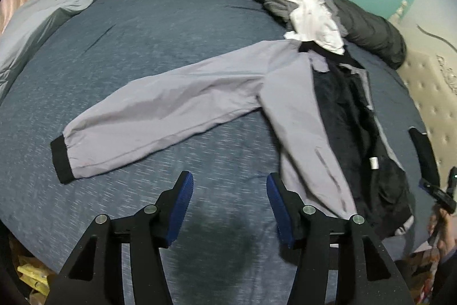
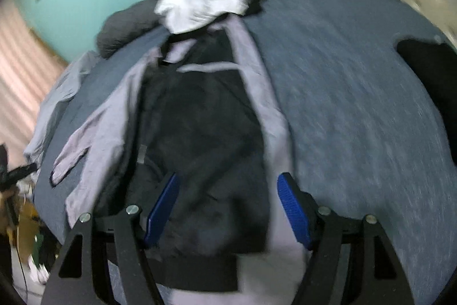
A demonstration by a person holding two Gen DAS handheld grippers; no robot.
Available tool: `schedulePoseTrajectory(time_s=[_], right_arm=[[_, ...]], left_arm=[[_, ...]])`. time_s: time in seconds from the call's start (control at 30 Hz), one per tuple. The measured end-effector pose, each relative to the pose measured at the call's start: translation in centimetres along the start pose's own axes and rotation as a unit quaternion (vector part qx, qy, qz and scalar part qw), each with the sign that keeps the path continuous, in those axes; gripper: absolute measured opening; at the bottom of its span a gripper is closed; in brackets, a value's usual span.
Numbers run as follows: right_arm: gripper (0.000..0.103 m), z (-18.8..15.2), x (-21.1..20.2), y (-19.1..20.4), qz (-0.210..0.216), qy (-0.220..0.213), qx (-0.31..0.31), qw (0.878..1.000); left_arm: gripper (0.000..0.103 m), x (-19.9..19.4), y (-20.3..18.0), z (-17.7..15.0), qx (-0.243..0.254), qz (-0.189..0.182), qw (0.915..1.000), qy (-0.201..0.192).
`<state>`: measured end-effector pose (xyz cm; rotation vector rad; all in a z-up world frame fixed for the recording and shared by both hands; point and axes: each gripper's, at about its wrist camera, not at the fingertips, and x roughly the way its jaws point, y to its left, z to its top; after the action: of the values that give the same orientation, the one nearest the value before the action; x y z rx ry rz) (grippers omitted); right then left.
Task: Fold clothes
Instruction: 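Open both grippers and release the jacket hem onto the bed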
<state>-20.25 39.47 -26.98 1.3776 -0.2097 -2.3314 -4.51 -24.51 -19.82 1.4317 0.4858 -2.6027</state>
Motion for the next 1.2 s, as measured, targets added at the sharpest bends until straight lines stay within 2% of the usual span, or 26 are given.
schedulePoseTrajectory(time_s=[0.17,0.4,0.47,0.53,0.57,0.63,0.67,0.73,0.87,1.0,1.1,1.2], right_arm=[[0.072,-1.3,-0.1,-3.9,0.018,0.012,0.082,0.996],[0.071,-2.5,2.2,-5.2,0.036,0.04,0.119,0.992],[0.058,-2.7,2.8,-4.9,0.029,0.047,0.114,0.992],[0.043,-2.8,3.0,-4.4,0.029,0.046,0.101,0.993],[0.039,-2.9,3.0,-3.8,0.03,0.045,0.091,0.994],[0.017,-2.7,3.1,-3.1,0.023,0.043,0.067,0.997],[0.015,-2.7,3.1,-2.4,0.018,0.042,0.052,0.998],[0.004,-2.5,3.1,-1.9,0.017,0.043,0.034,0.998],[0.002,-1.9,2.5,-0.2,-0.002,0.032,0.0,0.999],[0.001,-0.6,0.6,2.6,-0.034,0.003,-0.053,0.998],[0.001,0.5,-0.8,6.2,-0.02,-0.017,-0.095,0.995],[0.001,1.0,-1.1,10.4,0.026,-0.022,-0.12,0.992]], left_arm=[[0.06,-1.0,-1.2,-1.1,0.004,-0.018,0.9998,-0.004],[0.061,-1.9,-0.3,-2.1,0.005,-0.018,0.9998,-0.001],[0.062,-2.2,0.3,-2.3,0.003,-0.017,0.9998,-0.002],[0.063,-2.4,0.9,-2.5,0.0,-0.016,0.9999,-0.003],[0.063,-2.4,1.2,-2.6,-0.003,-0.016,0.9999,-0.002],[0.063,-2.4,1.7,-2.7,-0.009,-0.016,0.9998,-0.001],[0.063,-2.3,2.0,-2.8,-0.012,-0.018,0.9998,-0.001],[0.063,-2.2,2.2,-3.0,-0.016,-0.021,0.9997,0.0],[0.063,-1.9,2.3,-3.3,-0.015,-0.028,0.9995,0.003],[0.063,-1.6,2.3,-3.4,-0.017,-0.034,0.9993,0.003],[0.063,-1.5,2.3,-3.4,-0.02,-0.04,0.999,0.004],[0.063,-1.5,2.0,-3.6,-0.018,-0.044,0.9989,0.005]])
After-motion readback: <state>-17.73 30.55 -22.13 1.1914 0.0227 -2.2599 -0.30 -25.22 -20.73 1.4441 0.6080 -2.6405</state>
